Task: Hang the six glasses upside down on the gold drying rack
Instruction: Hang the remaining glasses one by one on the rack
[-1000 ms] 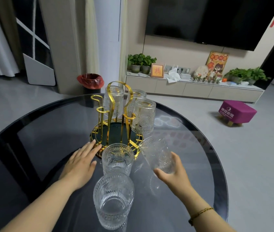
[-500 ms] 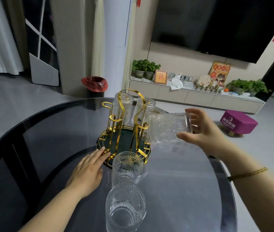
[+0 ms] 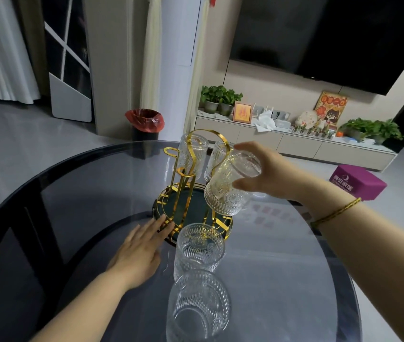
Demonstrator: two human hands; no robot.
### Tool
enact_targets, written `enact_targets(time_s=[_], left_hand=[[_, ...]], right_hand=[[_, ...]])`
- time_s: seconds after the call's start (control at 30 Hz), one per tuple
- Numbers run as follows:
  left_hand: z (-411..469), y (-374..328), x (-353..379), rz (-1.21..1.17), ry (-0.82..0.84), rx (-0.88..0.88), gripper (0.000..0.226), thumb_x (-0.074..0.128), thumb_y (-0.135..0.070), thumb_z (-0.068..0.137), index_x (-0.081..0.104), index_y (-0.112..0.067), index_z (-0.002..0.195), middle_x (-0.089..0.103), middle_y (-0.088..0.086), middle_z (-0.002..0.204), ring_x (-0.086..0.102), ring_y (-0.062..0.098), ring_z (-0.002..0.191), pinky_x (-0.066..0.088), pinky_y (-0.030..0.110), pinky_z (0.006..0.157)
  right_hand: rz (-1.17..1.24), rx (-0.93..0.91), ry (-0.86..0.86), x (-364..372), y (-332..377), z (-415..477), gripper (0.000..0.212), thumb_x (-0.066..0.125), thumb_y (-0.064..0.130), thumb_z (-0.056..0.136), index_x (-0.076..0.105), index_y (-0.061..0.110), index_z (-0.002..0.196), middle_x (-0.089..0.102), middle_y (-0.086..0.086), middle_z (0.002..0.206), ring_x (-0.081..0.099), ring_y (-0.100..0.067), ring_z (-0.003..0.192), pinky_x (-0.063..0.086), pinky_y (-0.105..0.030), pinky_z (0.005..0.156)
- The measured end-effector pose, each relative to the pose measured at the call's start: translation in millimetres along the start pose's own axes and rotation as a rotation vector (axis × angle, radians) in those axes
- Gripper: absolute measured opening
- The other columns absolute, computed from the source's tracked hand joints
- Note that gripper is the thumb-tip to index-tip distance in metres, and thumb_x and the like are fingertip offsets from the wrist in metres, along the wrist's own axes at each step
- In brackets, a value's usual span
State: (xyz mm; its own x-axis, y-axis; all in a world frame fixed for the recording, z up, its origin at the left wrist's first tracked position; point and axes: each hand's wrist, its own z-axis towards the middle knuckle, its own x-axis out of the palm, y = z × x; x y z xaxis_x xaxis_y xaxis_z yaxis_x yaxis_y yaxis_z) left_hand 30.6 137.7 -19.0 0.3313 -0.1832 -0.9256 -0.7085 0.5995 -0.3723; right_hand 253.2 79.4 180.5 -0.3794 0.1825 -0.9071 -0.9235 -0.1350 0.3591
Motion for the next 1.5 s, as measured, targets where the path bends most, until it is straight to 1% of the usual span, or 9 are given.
enact_targets(time_s=[0.07,0.17,0.33,0.8,0.93,1.1,1.3,1.43,1.5], left_hand=[[-0.2,-0.8,0.0,-0.008,-0.008,-0.003,0.064,0.030,-0.018,0.094,-0.014,-0.035,0.137,-0.029,-0.015,0.135,-0.024,0.004,0.131,-0.016,0.026,0.108],[0.0,-1.6,-0.7,-0.014,-0.021,-0.014,0.064,0.033,-0.017,0.094,-0.007,-0.035,0.140,-0.027,-0.017,0.134,-0.015,0.007,0.139,-0.015,0.026,0.108],[1.2,-1.1,1.0,-0.049,-0.047,-0.024,0.060,0.032,-0.020,0.095,-0.005,-0.037,0.140,-0.024,-0.020,0.135,-0.019,-0.002,0.129,-0.012,0.026,0.112],[2.7,1.0,3.0,-0.051,-0.008,-0.048,0.059,0.031,-0.025,0.096,-0.007,-0.038,0.140,-0.027,-0.021,0.134,-0.020,-0.004,0.125,-0.009,0.028,0.113],[4.5,0.8,-0.3,-0.064,-0.022,-0.045,0.059,0.032,-0.024,0.096,-0.004,-0.038,0.141,-0.025,-0.021,0.135,-0.014,0.003,0.138,-0.009,0.027,0.112],[0.0,-4.2,-0.8,-0.069,-0.024,-0.072,0.057,0.033,-0.025,0.096,0.002,-0.035,0.143,-0.010,-0.013,0.153,-0.007,0.009,0.143,-0.004,0.030,0.116],[-18.6,-11.6,-9.1,-0.131,-0.124,-0.183,0.053,0.036,-0.031,0.096,0.013,-0.028,0.143,0.001,-0.005,0.157,0.005,0.017,0.143,0.009,0.038,0.117],[-48.8,-7.5,-15.0,-0.066,-0.152,-0.234,0.052,0.038,-0.032,0.095,0.020,-0.026,0.143,0.009,-0.003,0.156,0.008,0.016,0.144,0.010,0.036,0.117],[-67.3,-5.3,-16.1,-0.070,-0.153,-0.275,0.051,0.039,-0.033,0.094,0.022,-0.026,0.142,0.013,-0.004,0.156,0.010,0.016,0.143,0.011,0.036,0.117]], right_hand=[[-0.008,0.007,0.021,8.0,-0.7,1.3,0.071,0.070,0.025,0.068,0.034,0.015,0.129,0.041,-0.007,0.136,0.038,-0.018,0.121,0.026,-0.020,0.095],[-0.019,0.020,0.077,20.0,-1.9,2.0,0.071,0.069,0.026,0.069,0.033,0.016,0.130,0.040,-0.007,0.137,0.036,-0.019,0.123,0.028,-0.029,0.103],[-0.011,0.027,0.135,32.8,-2.2,2.5,0.072,0.067,0.025,0.071,0.030,0.016,0.132,0.037,-0.007,0.138,0.033,-0.021,0.125,0.028,-0.034,0.106],[0.022,0.011,0.087,41.1,-7.1,-1.4,0.072,0.063,0.027,0.075,0.024,0.020,0.134,0.033,-0.004,0.142,0.022,-0.021,0.130,0.021,-0.036,0.108],[0.074,0.025,0.009,39.9,-7.2,-6.7,0.075,0.062,0.029,0.076,0.019,0.020,0.136,0.027,-0.004,0.146,0.018,-0.021,0.133,0.018,-0.039,0.110],[0.246,0.102,-0.167,53.8,-12.4,-43.0,0.074,0.062,0.028,0.076,0.020,0.022,0.136,0.027,0.000,0.144,0.019,-0.006,0.126,0.016,-0.025,0.103],[0.515,0.354,-0.415,103.6,-23.3,-116.3,0.059,0.061,0.014,0.077,0.032,0.013,0.128,0.041,-0.001,0.123,0.043,-0.013,0.107,0.034,-0.024,0.092],[0.702,0.364,-0.375,147.1,-11.8,-154.4,0.043,0.055,-0.002,0.079,0.041,0.017,0.114,0.050,-0.004,0.117,0.050,-0.015,0.103,0.038,-0.006,0.083],[0.780,0.353,-0.307,164.2,-1.2,-166.2,0.046,0.051,-0.007,0.078,0.039,0.026,0.108,0.051,-0.004,0.118,0.051,-0.013,0.105,0.035,0.001,0.084]])
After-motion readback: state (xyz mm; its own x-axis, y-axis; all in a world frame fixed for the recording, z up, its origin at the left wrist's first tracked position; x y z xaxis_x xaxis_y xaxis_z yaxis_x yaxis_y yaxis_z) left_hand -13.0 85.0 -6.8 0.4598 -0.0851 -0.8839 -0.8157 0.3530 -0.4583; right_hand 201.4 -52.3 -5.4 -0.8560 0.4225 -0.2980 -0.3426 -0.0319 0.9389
